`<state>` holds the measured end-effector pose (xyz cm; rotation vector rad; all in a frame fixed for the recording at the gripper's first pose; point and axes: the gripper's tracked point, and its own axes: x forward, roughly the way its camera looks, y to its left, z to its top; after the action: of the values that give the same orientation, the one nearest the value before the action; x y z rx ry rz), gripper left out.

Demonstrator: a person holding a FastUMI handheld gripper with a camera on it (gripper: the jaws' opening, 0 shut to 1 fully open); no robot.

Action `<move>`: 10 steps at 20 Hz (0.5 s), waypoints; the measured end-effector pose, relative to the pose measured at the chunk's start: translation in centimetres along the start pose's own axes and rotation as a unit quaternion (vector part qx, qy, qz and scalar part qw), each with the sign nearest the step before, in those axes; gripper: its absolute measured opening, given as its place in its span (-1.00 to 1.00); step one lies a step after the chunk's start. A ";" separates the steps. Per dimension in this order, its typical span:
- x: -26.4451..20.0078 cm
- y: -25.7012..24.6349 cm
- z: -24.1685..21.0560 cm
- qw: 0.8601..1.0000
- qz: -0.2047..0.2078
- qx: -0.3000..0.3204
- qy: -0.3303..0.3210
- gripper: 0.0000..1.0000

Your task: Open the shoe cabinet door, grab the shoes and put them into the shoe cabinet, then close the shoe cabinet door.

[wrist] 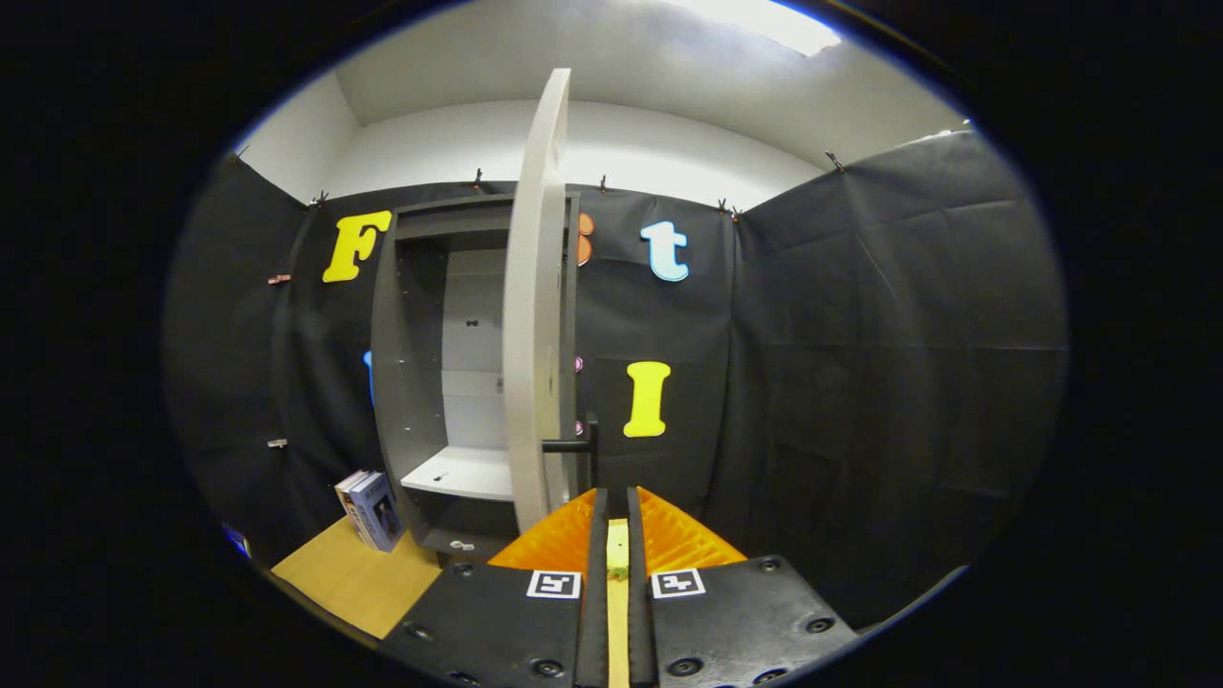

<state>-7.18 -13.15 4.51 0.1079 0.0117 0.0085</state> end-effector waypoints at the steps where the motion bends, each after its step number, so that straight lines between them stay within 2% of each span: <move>1: -0.6 1.4 0.0 1.000 0.014 0.011 0.010 -0.75; 3: -1.8 4.3 0.0 0.998 0.053 0.029 0.023 -0.69; 7: -2.3 9.3 -1.5 0.993 0.096 0.048 0.046 0.21; 8: -2.1 10.2 -2.3 0.993 0.097 0.041 0.052 0.28; 10: -2.0 11.8 -4.1 0.992 0.101 0.029 0.068 0.57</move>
<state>-9.33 -1.04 1.74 0.1662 0.1371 0.2184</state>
